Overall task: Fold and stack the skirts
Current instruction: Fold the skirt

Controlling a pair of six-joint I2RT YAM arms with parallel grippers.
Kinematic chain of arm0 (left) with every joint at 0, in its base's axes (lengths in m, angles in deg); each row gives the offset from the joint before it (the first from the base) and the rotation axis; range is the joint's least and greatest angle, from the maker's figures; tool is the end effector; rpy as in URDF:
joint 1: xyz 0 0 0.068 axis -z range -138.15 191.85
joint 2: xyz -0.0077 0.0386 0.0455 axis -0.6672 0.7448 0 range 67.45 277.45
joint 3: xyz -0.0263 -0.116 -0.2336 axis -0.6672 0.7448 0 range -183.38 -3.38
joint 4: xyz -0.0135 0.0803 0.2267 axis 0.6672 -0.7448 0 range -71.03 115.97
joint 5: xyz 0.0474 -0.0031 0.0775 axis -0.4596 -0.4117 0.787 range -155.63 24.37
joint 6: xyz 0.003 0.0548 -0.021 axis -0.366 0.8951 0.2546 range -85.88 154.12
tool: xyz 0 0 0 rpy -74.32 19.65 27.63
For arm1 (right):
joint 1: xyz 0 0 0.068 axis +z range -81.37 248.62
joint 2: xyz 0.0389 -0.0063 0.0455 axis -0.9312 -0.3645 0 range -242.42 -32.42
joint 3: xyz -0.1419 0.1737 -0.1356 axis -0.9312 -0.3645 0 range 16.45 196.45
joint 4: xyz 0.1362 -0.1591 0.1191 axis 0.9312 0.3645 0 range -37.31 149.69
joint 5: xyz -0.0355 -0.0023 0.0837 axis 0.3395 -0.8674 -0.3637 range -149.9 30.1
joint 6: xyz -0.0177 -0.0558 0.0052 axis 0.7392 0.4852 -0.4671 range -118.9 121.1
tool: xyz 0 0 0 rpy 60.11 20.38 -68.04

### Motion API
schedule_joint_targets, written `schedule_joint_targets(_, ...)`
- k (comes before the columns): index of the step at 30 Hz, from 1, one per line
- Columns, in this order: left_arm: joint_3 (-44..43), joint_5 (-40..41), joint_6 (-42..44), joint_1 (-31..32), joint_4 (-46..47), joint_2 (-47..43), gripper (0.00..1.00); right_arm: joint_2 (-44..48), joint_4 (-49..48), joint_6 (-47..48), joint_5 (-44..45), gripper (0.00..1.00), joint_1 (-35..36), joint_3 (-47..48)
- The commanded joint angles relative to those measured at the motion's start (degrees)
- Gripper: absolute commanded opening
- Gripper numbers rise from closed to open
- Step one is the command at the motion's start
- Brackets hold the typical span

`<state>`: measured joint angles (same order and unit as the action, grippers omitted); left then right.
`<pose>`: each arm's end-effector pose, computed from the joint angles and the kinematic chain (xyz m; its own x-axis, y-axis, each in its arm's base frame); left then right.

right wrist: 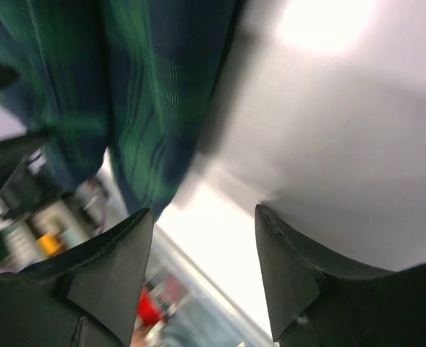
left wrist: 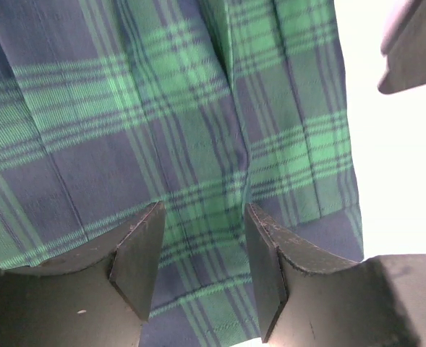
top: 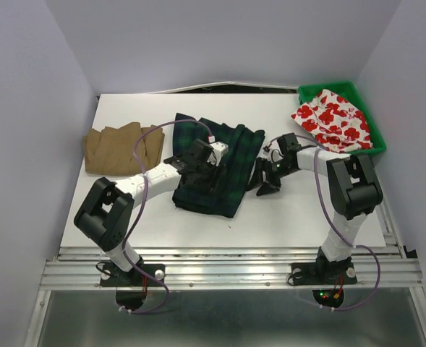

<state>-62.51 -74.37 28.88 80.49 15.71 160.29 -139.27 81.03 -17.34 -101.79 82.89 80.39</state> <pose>0.2575 -0.2142 0.2117 -0.6042 0.3674 -0.7071 0.6500 0.7405 -0.1707 0.3143 0.1093 0.1477 -0.9944 -0.0100 -0.1052 -0.0813 0.7081 0.7015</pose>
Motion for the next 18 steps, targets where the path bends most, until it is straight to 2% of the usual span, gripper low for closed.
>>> schedule_joint_targets(1,2.3,-0.8,-0.5,0.5,-1.3,-3.4,0.59,2.0,-7.8,-5.5,-7.6,0.64,2.4,-5.4)
schedule_joint_targets(5,4.2,-1.5,-0.6,1.5,-0.8,-3.9,0.59,-0.6,-8.4,-5.2,-7.8,0.63,4.7,-5.6)
schedule_joint_targets(9,4.7,-2.8,-0.7,2.0,-0.3,-3.5,0.49,-2.9,-8.5,-5.2,-8.6,0.59,6.7,-4.8)
schedule_joint_targets(13,4.6,-5.2,-0.7,2.2,0.0,-3.5,0.28,-3.5,-9.6,-5.8,-8.6,0.51,7.4,-5.7)
schedule_joint_targets(14,4.4,-5.5,-0.7,2.2,0.1,-3.5,0.17,-3.6,-9.8,-5.9,-8.6,0.49,7.4,-5.8)
schedule_joint_targets(17,3.5,-6.3,-0.8,2.4,-0.1,-4.2,0.02,-4.0,-10.1,-6.0,-8.1,0.38,7.9,-5.8)
schedule_joint_targets(18,2.9,-6.5,-0.8,2.5,-0.3,-4.4,0.0,-4.5,-10.2,-6.1,-8.0,0.32,7.9,-5.7)
